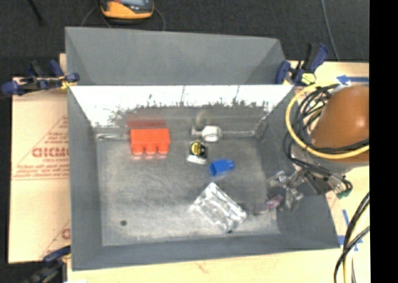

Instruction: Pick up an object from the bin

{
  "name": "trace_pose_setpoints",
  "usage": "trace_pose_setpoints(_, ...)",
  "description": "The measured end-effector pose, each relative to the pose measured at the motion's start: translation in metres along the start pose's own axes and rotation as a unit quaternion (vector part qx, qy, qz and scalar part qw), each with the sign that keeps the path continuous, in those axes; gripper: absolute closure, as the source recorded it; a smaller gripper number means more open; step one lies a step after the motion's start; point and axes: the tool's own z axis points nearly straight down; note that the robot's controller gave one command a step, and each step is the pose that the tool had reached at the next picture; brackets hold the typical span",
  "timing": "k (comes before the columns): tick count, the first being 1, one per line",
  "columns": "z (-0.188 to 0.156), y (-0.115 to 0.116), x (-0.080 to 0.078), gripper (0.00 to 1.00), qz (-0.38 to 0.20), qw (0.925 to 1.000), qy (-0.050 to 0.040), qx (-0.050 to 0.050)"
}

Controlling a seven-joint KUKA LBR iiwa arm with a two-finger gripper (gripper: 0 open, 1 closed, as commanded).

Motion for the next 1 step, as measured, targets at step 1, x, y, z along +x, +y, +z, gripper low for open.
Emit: trace_pose_setpoints(1,-0.1560,0.0150,-0.0031,1.00,0.016,0.9999,-0.0019,0.001)
